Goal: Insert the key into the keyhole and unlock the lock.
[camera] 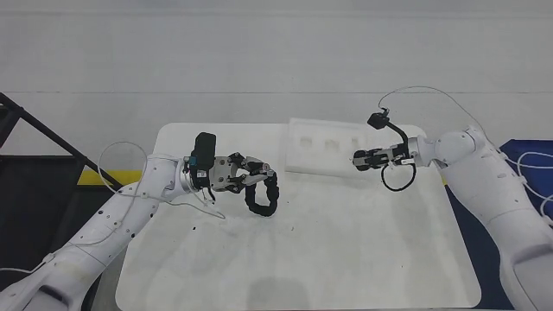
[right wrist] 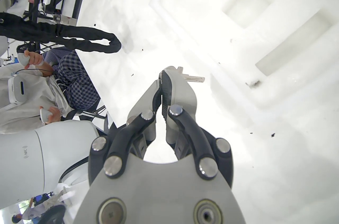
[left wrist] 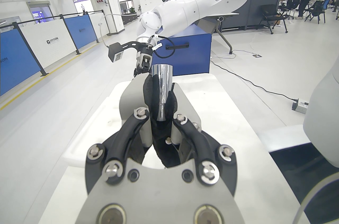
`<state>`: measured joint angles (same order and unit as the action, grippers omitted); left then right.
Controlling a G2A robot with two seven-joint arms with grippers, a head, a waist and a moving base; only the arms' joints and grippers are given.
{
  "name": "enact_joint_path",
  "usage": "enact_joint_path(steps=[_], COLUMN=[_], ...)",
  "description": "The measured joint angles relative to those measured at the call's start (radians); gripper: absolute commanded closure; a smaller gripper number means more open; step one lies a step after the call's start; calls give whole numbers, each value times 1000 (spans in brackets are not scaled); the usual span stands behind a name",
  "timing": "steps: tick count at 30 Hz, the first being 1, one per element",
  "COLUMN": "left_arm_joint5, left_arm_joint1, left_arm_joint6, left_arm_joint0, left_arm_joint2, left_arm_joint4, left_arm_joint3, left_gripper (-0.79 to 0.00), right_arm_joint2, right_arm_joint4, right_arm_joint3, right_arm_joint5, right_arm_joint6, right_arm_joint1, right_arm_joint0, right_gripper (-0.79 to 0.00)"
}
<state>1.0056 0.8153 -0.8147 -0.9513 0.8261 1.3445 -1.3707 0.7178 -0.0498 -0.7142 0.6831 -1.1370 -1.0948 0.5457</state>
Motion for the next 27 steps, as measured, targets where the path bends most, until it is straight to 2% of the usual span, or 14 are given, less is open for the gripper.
enact_joint_path(steps=[10,27], left_arm_joint5=[0,0], left_arm_joint1=[0,0], left_arm_joint6=[0,0], left_arm_joint0=[0,0], left_arm_joint2=[0,0], left_arm_joint4=[0,0], left_arm_joint3=[0,0], left_gripper=[0,0], right_arm_joint2=[-58,-102], right_arm_joint4=[-47,-70], right_arm_joint3=[166,379], right_arm_joint5=[5,32], right_arm_joint6=[5,63], right_arm_joint1=[-40,-135], right_arm_joint0=[-48,-92], right_gripper=[0,0])
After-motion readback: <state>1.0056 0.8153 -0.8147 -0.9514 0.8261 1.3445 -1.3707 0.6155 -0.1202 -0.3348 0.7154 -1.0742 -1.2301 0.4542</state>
